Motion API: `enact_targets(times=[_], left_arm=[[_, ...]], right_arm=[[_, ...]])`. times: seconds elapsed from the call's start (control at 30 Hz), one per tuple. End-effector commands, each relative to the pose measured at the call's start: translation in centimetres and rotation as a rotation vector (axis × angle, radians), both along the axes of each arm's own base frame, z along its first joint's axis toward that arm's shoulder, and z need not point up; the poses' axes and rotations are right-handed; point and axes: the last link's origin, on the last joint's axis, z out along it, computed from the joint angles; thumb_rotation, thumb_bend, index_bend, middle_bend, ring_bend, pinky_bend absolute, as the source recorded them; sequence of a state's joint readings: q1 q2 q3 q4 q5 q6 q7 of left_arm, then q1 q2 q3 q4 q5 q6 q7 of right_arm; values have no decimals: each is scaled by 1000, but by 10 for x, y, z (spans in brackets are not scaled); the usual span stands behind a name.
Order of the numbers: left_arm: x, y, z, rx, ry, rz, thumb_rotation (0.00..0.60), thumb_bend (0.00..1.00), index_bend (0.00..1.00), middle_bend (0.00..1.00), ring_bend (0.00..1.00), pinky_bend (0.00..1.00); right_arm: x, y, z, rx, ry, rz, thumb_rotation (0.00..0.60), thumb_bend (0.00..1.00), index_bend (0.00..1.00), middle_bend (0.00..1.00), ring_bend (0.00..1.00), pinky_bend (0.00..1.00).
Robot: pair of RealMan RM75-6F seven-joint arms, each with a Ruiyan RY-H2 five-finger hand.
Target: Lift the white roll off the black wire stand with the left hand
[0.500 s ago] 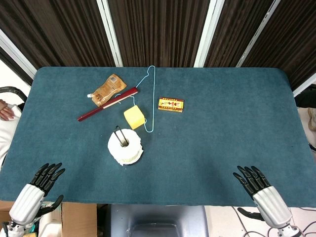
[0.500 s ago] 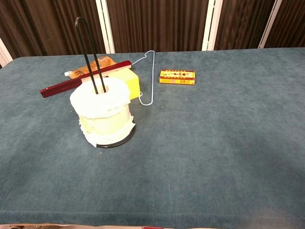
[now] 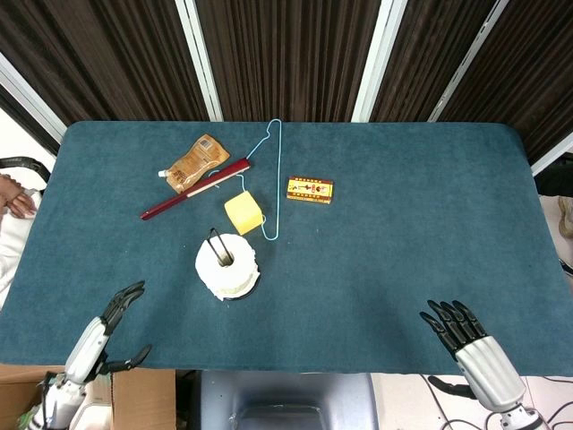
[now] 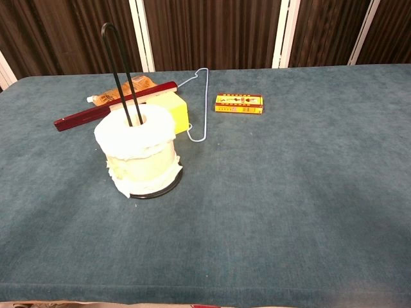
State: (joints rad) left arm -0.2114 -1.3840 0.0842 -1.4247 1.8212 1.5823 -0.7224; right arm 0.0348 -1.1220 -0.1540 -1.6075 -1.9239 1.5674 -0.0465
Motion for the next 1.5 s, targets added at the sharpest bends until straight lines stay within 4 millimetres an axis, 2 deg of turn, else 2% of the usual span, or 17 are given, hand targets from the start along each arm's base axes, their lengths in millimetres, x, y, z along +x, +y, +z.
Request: enact_targets(times=[0.03,0.17,0.37,0.53,0.6,0.7,0.8,0.87,0.9,0.93,1.0,1.07,1.13,1.23,1.37,1.5], left_arm=[[36,50,-44,-6,-53,74,600,349,0,0,0,0],[50,74,-67,-30,-23,130,600,346,0,0,0,0],[62,91,-98,-111,-5,183,600,337,0,0,0,0],[74,96,-110,-134,-3,194,600,333,0,0,0,0],[73,105,-112,-96,38,202,600,334,0,0,0,7],[70,112,-116,-101,24,258,600,334,0,0,0,54],[67,115,-120,-119,7,301,600,330,6,3,10,166],[68,115,-121,-156,-34,326,600,329,101,94,86,236],[69,114,-121,-192,-78,352,600,332,200,193,150,275],[71,116,-120,-214,-107,365,600,342,405,409,282,340],[74,118,-118,-237,-145,381,600,390,628,650,441,423],[78,117,-114,-217,-164,373,600,513,728,758,542,499],[82,117,-109,-180,-173,364,600,629,795,814,591,551],[92,117,-98,-96,-170,333,600,720,836,841,630,608],[109,119,-79,-14,-197,303,600,747,842,838,632,614],[129,119,-49,58,-241,259,600,741,844,839,632,612]], right_arm=[[0,-1,1,3,0,-3,600,61,0,0,0,0],[-2,-2,5,5,-1,-5,600,61,0,0,0,0],[-4,-3,8,1,-5,-14,600,61,0,0,0,0],[-5,-4,12,-13,-20,-21,600,61,0,0,0,0],[-5,-4,12,-10,-24,-19,600,61,0,0,0,0],[-4,-3,15,-23,-43,-5,600,61,0,0,0,0],[-5,-2,18,-38,-60,-5,600,60,0,0,0,0],[-5,-3,18,-40,-62,-6,600,60,0,0,0,0],[-6,-3,18,-37,-62,-6,600,61,0,0,0,0],[-6,-2,17,-35,-60,-5,600,61,0,0,0,0],[-5,-2,17,-32,-57,-5,600,61,0,0,0,0],[-5,-2,17,-34,-58,-5,600,61,0,0,0,0],[-5,-2,18,-37,-59,-8,600,61,0,0,0,0],[-5,-2,17,-33,-57,-8,600,60,0,0,0,0],[-5,-1,18,-34,-57,-8,600,61,0,0,0,0],[-6,-1,19,-34,-56,-10,600,61,0,0,0,0]])
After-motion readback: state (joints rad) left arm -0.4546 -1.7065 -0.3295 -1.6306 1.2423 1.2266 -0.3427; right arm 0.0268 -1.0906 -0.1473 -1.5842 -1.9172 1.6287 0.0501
